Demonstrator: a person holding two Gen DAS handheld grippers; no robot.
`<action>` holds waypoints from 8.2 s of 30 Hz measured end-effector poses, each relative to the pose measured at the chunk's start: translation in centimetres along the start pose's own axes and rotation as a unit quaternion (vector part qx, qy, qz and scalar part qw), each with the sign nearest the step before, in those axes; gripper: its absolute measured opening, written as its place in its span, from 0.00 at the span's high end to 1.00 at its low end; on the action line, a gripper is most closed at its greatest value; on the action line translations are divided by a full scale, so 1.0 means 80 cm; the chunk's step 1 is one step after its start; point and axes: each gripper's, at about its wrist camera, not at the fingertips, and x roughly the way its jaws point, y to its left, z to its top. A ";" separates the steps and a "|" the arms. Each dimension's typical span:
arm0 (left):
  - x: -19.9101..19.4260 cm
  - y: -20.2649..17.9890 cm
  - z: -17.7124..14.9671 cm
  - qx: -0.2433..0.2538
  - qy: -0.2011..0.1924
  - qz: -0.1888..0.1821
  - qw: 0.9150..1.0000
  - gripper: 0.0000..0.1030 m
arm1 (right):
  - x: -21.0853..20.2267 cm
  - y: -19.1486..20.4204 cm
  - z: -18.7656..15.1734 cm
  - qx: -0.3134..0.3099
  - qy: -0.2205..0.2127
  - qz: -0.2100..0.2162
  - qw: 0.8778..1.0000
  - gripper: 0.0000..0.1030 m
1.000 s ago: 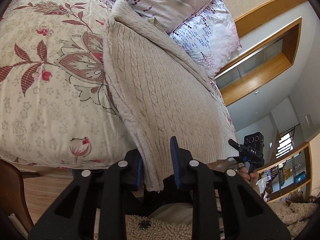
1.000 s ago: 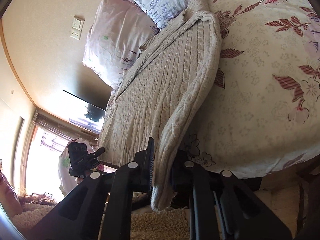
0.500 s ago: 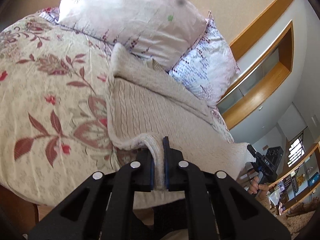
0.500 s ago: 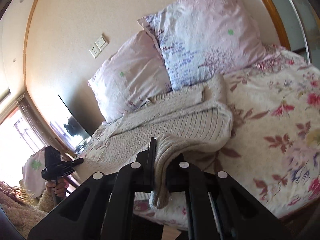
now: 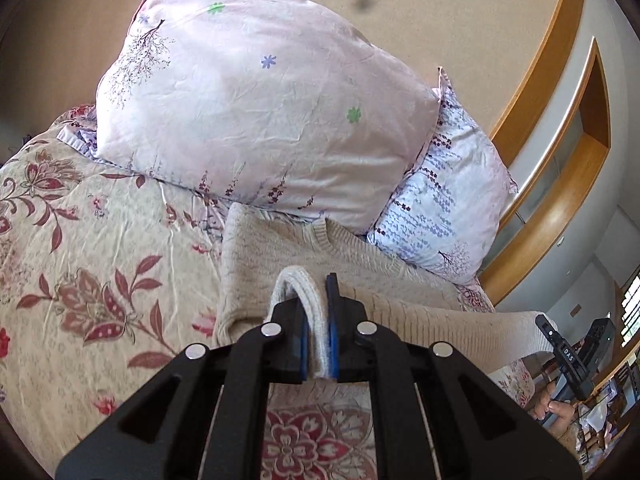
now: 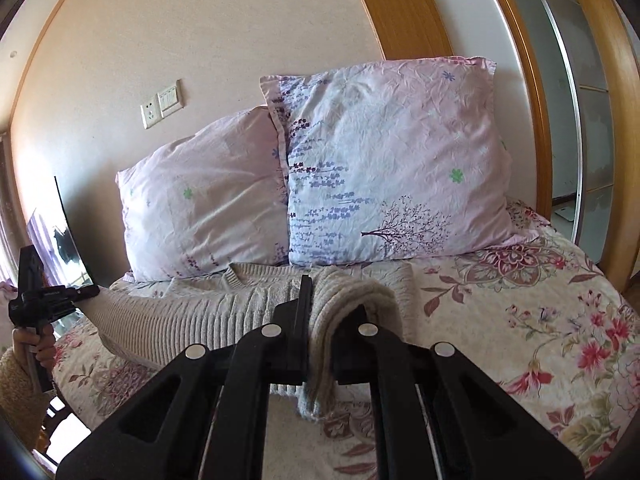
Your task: Fold small clothes
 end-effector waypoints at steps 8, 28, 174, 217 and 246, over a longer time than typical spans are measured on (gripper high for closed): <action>0.066 -0.007 0.050 0.001 -0.005 0.028 1.000 0.93 | 0.064 -0.006 0.027 -0.014 0.010 -0.038 0.999 0.93; 0.208 0.050 0.065 -0.091 0.053 0.067 0.992 0.93 | 0.211 -0.065 0.020 0.063 0.099 -0.071 0.991 0.93; 0.154 0.096 0.022 -0.075 0.137 0.040 0.987 0.35 | 0.235 -0.022 -0.052 0.045 0.215 0.009 0.976 0.21; 0.196 0.068 0.028 -0.198 0.137 -0.028 0.970 0.78 | 0.185 -0.131 -0.044 0.284 0.067 0.168 0.942 0.01; 0.393 -0.311 -0.080 -0.152 0.271 -0.174 0.934 0.83 | 0.130 -0.189 -0.039 0.344 -0.045 0.089 0.934 0.01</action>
